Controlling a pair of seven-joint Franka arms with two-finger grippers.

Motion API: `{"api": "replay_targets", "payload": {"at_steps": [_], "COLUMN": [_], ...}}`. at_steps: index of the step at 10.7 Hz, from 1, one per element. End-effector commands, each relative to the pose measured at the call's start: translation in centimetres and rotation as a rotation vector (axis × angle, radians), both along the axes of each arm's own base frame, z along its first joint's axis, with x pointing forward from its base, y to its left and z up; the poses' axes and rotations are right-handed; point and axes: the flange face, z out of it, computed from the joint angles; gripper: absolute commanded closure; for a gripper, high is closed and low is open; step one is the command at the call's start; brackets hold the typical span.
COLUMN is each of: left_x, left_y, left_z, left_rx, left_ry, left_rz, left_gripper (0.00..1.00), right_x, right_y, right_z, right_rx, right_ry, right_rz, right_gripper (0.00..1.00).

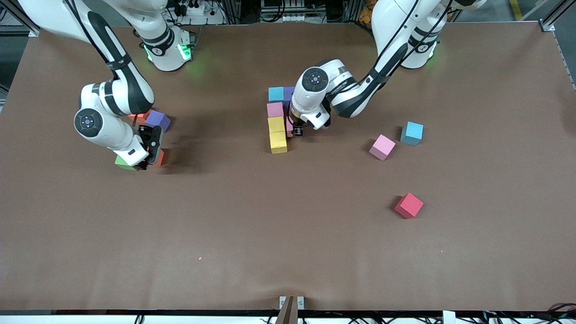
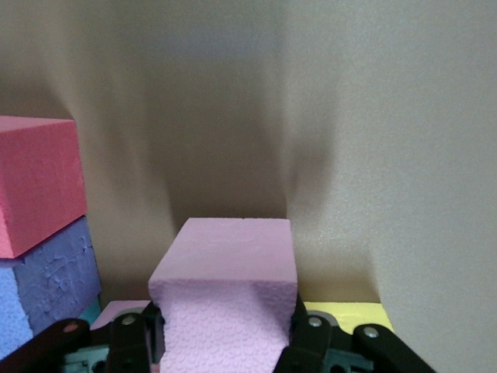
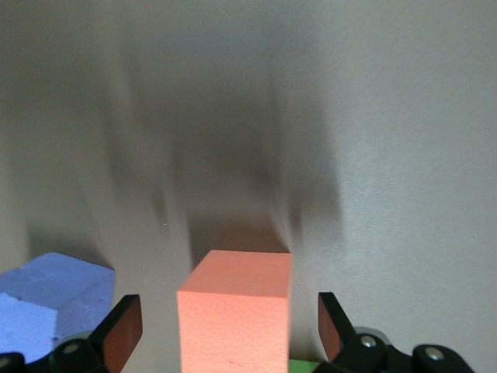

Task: Arrange 11 blocks into digit 3

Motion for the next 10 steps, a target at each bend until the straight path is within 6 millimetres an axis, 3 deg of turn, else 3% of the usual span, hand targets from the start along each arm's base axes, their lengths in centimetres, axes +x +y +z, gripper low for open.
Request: {"api": "replay_targets", "payload": {"at_steps": [1, 4, 8, 9, 10], "left_x": [-0.7, -0.9, -0.8, -0.7, -0.1], "left_y": [-0.3, -0.4, -0.5, -0.6, -0.4], "left_z": [-0.1, -0.6, -0.8, -0.8, -0.9], "left_rx": [-0.005, -0.002, -0.003, -0.005, -0.003], "left_ry": [0.005, 0.014, 0.017, 0.016, 0.011], "left_rz": [0.038, 0.038, 0.039, 0.039, 0.047], "left_gripper": [1.00, 1.00, 1.00, 1.00, 1.00], "right_x": [0.0, -0.5, -0.6, -0.5, -0.3], "right_y": [-2.1, -4.1, -4.5, -4.7, -4.7], "right_z": [-0.9, -2.5, -3.7, -3.7, -3.5], "right_rx": [0.026, 0.045, 0.061, 0.061, 0.060], "right_ry": [-0.004, 0.016, 0.011, 0.010, 0.005], "right_rz": [0.014, -0.008, -0.024, -0.037, -0.043], "right_gripper": [0.00, 0.00, 0.01, 0.30, 0.53]}}
